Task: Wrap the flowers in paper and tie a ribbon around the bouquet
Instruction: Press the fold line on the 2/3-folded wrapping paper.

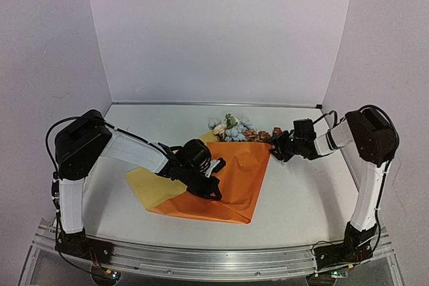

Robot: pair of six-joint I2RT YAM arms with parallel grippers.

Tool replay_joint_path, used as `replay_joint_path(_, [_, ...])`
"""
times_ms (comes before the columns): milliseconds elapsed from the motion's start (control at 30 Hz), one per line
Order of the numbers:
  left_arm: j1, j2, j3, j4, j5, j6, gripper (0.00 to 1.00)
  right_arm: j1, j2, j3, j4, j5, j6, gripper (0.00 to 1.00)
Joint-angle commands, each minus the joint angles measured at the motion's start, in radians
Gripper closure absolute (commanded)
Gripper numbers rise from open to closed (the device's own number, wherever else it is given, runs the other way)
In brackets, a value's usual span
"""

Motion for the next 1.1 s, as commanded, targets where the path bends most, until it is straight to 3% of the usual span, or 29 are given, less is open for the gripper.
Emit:
replay_joint_path(0, [0.017, 0.037, -0.003, -0.154, -0.088, 0.013, 1.00, -0.012, -0.008, 0.085, -0.134, -0.025, -0.073, 0.56])
replay_joint_path(300, [0.016, 0.043, 0.008, -0.139, -0.083, -0.002, 1.00, 0.004, -0.228, 0.048, -0.284, -0.031, -0.161, 0.53])
replay_joint_path(500, [0.016, 0.043, 0.008, -0.130, -0.084, -0.011, 1.00, 0.068, -0.400, -0.060, -0.356, -0.018, -0.200, 0.49])
replay_joint_path(767, [0.017, 0.034, -0.008, -0.118, -0.083, -0.017, 1.00, 0.240, -0.570, -0.235, -0.362, 0.039, -0.181, 0.47])
replay_joint_path(1067, [0.017, 0.032, -0.009, -0.114, -0.083, -0.016, 1.00, 0.475, -0.603, -0.321, -0.329, 0.133, -0.134, 0.48])
